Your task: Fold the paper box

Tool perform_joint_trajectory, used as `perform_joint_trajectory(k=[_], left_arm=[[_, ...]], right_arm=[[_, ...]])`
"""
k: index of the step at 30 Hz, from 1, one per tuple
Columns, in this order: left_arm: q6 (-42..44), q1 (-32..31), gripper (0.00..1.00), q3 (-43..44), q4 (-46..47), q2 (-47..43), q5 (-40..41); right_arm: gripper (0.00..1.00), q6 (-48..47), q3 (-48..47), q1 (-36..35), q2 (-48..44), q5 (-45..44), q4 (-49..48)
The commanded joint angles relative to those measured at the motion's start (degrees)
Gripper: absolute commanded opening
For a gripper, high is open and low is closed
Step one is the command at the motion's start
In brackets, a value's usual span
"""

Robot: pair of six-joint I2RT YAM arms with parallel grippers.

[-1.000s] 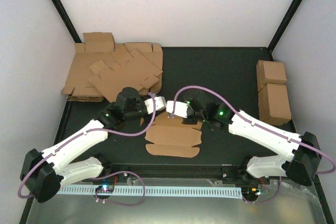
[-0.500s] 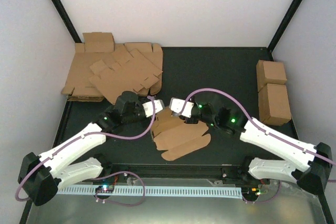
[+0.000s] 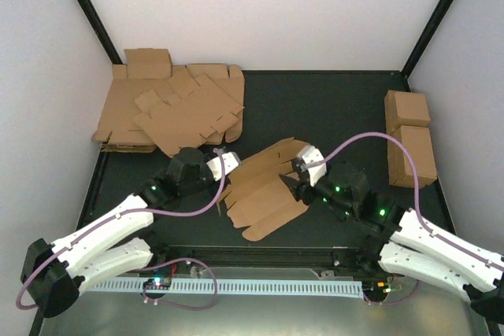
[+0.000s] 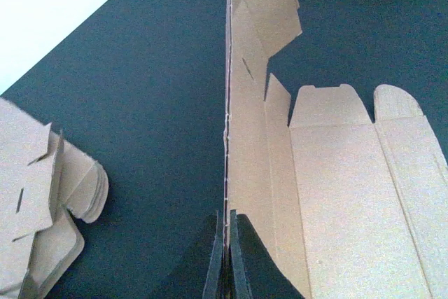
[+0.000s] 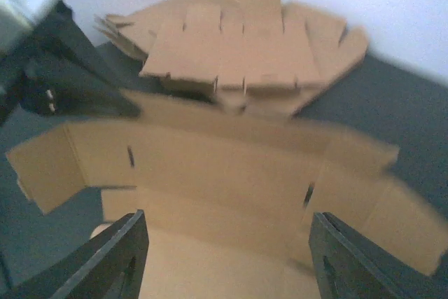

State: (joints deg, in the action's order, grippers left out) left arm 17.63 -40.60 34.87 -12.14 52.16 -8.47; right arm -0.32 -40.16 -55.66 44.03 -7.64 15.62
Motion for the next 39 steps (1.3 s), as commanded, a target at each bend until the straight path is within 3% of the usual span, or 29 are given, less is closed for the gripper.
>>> perform_joint_trajectory(k=[1,5,10,17,20,29,35,39], left_arm=[[-4.52,-1.54,0.02,-1.22,2.12,-1.81,6.99],[-6.28,-3.82,0.02,-2.61,3.61,-1.29,9.54],[-8.39,-6.15,0.02,-4.83,4.49,-1.19,14.36],[-13.36,-6.08,0.02,-4.92,3.58,-1.39,20.82],[-13.5,-6.08,0.01,-5.39,5.06,-2.48,18.06],[-16.77,-5.67,0.02,-7.81,8.13,-5.14,13.49],[-20.22,-4.75,0.02,-8.96,10.65,-5.7,9.7],[-21.19,-3.97,0.01,-8.67,10.28,-7.16,8.22]], right_arm=[[0.65,25.32,10.75,-0.16,-3.93,4.35,-6.27],[0.6,35.3,15.18,-0.15,0.19,7.29,-10.77],[0.55,36.23,15.42,0.87,7.64,6.25,-12.4],[0.41,39.63,17.88,12.24,17.08,12.84,-16.88],[0.32,39.55,17.96,17.29,20.26,17.68,-20.44],[0.31,36.89,13.47,28.39,33.99,32.59,-29.28],[0.23,40.48,11.89,31.43,45.05,37.57,-38.76],[0.27,40.88,14.24,33.55,46.47,39.58,-47.68]])
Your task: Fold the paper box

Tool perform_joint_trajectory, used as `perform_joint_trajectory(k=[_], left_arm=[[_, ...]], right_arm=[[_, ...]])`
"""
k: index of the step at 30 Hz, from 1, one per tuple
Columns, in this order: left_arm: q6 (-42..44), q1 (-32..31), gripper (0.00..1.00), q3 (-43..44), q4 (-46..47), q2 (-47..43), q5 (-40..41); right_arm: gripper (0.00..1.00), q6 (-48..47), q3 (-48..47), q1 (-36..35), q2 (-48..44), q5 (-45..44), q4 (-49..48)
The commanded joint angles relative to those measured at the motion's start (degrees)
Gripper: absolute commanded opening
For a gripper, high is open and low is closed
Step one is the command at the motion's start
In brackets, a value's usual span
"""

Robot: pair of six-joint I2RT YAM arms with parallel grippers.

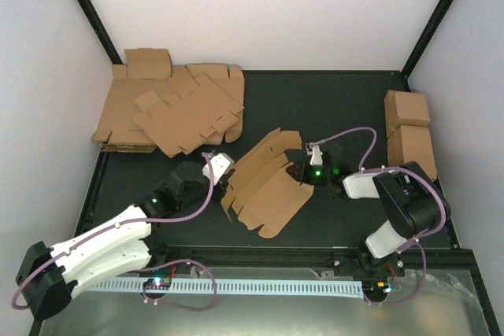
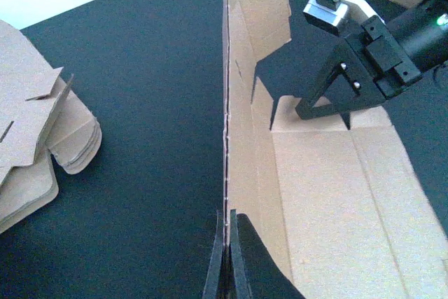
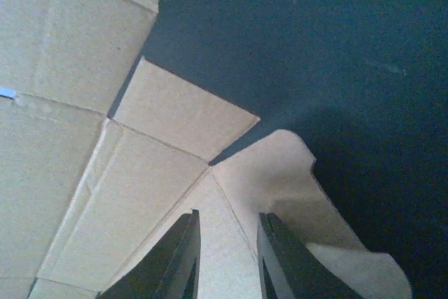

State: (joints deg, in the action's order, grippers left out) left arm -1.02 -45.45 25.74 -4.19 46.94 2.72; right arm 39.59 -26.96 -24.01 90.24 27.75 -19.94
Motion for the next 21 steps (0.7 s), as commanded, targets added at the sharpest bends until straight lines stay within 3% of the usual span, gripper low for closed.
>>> perform_joint_trajectory(k=[1,12,16,21], left_arm=[[-2.83,1.15,0.02,0.6,2.07,-2.6,-3.55],[-8.17,6.0,0.02,1.29,3.02,-9.3,-15.38],[-8.39,6.42,0.02,2.72,1.28,-8.99,-18.09],[-9.56,7.34,0.01,5.13,-0.39,-8.27,-22.51]], right_arm=[[0.28,0.45,2.47,2.23,-0.49,4.49,-15.23],[0.54,1.13,12.08,3.68,-9.45,5.01,-31.25],[0.65,-2.72,13.06,3.74,-15.25,5.62,-31.51],[0.67,-7.62,13.02,3.8,-20.73,4.63,-28.82]])
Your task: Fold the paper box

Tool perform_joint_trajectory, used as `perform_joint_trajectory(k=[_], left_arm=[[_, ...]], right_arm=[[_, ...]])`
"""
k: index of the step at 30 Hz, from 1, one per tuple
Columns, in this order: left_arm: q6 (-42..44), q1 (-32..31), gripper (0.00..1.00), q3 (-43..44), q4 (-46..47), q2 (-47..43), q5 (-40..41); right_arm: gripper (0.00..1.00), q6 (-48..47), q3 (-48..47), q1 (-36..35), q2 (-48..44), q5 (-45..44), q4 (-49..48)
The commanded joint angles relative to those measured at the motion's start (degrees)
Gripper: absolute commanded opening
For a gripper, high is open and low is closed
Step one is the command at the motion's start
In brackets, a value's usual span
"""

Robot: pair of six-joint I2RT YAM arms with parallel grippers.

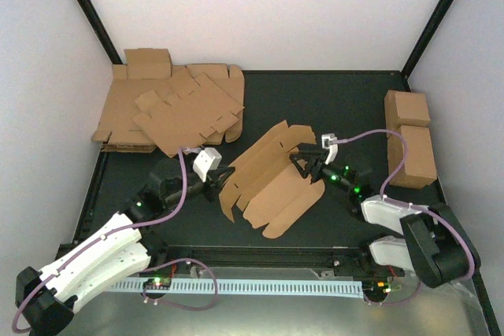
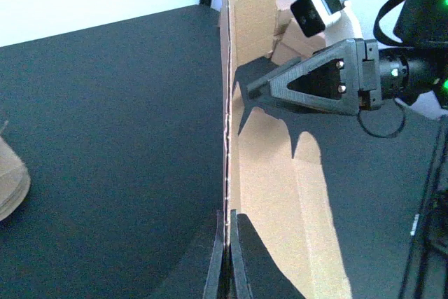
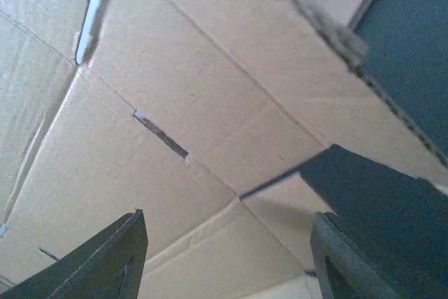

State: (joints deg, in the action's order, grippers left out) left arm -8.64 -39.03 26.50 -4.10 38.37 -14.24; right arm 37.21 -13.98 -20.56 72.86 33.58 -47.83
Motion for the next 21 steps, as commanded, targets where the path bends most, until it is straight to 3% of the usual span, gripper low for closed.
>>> perform_joint_trajectory(k=[1,14,21], left_arm=[[-2.25,1.17,0.02,4.76,-0.7,0.19,-6.35],[-2.72,2.16,0.02,5.49,-1.79,-0.8,-8.52],[-2.08,2.25,0.02,5.92,-2.0,-0.27,-8.95]], right_arm=[[0.68,-5.95,-0.33,0.42,-4.31,-1.95,0.58],[0.75,-14.07,3.82,0.78,-17.56,-7.55,7.6],[0.76,-18.76,0.03,0.76,-15.46,-5.24,12.83]])
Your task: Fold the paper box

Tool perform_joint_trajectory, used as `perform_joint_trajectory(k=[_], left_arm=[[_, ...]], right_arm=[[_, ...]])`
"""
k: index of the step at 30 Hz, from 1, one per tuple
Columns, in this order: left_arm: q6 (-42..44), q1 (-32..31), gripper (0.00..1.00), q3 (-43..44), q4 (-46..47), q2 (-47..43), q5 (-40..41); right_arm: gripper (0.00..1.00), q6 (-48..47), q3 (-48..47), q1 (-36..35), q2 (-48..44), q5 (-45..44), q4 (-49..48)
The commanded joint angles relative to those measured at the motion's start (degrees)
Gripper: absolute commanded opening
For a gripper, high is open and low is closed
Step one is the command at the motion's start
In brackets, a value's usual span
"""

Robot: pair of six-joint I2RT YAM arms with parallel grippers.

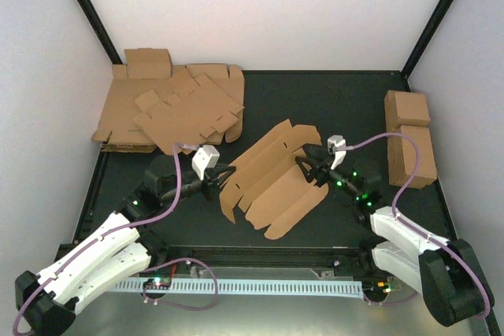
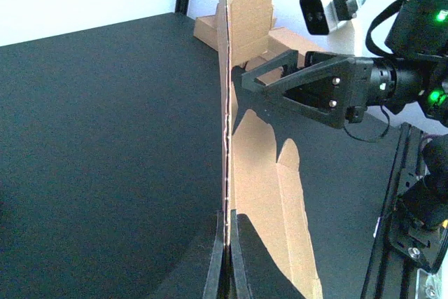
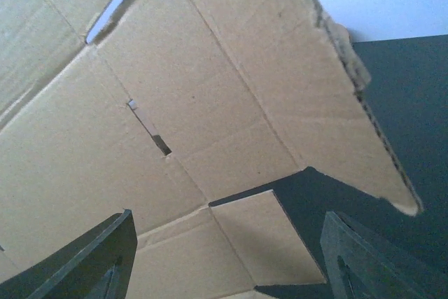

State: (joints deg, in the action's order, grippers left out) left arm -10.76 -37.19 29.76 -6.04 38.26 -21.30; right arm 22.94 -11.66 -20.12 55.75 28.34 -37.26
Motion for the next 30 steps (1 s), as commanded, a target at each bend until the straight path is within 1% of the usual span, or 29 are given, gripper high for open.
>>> perform_joint_trajectory(k=[1,8,11,14,16,21,25,28,30], left_arm=[[0.1,0.44,0.02,2.75,-0.26,-0.16,-1.89],[0.23,0.61,0.02,3.88,-1.0,0.05,-5.23],[0.28,0.65,0.02,4.41,-1.68,0.08,-5.58],[0.23,0.77,0.02,4.42,-1.64,-0.11,-3.89],[0.33,0.79,0.02,4.43,-1.56,0.03,-2.47],[1.59,0.76,0.02,4.86,-2.44,1.05,0.71],[2.21,0.75,0.01,4.88,-2.08,1.42,1.86],[2.53,0.72,0.02,4.95,-1.68,2.09,2.37],[2.91,0.79,0.02,4.85,-1.55,2.67,1.89]], right_arm=[[0.76,-4.56,-2.72,0.33,2.65,0.91,2.12],[0.77,-6.01,-5.2,0.26,7.68,4.21,0.54],[0.75,-6.66,-6.65,0.26,9.01,6.32,1.14],[0.7,-6.54,-6.68,0.2,8.78,8.46,1.07],[0.68,-6.75,-6.46,-0.1,7.86,8.57,2.47],[0.62,-8.38,-5.54,-2.51,5.03,6.82,6.72],[0.57,-8.97,-4.73,-4.61,5.1,5.72,7.1],[0.47,-8.75,-4.86,-5.06,7.01,4.74,6.73],[0.43,-8.22,-4.73,-5.31,8.58,3.46,5.64]])
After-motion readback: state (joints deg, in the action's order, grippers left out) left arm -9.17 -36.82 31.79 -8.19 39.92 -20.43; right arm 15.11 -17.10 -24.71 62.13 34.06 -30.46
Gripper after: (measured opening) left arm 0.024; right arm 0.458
